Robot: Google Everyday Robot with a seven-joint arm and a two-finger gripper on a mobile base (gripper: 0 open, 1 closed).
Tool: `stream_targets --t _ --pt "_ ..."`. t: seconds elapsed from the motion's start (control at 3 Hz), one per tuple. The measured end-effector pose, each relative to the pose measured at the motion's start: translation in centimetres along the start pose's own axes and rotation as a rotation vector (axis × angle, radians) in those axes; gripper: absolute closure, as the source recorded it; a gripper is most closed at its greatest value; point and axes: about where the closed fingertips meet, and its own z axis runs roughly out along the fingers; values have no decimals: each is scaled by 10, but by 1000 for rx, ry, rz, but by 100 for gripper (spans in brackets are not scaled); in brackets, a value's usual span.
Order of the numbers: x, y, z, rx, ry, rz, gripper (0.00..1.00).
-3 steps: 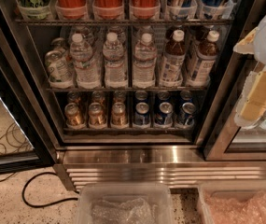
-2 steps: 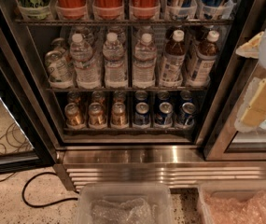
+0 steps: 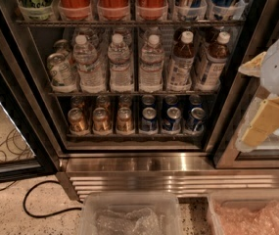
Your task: Pick orange can from bottom shelf of fridge
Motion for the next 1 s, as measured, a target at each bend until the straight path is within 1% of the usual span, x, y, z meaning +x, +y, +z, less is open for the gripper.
stream_targets --t 0.33,0.67,1.0 --pt "0 0 -7 22 -18 1 0" --pt "-26 21 3 60 -53 7 0" --pt "-52 54 54 19 -136 65 0"
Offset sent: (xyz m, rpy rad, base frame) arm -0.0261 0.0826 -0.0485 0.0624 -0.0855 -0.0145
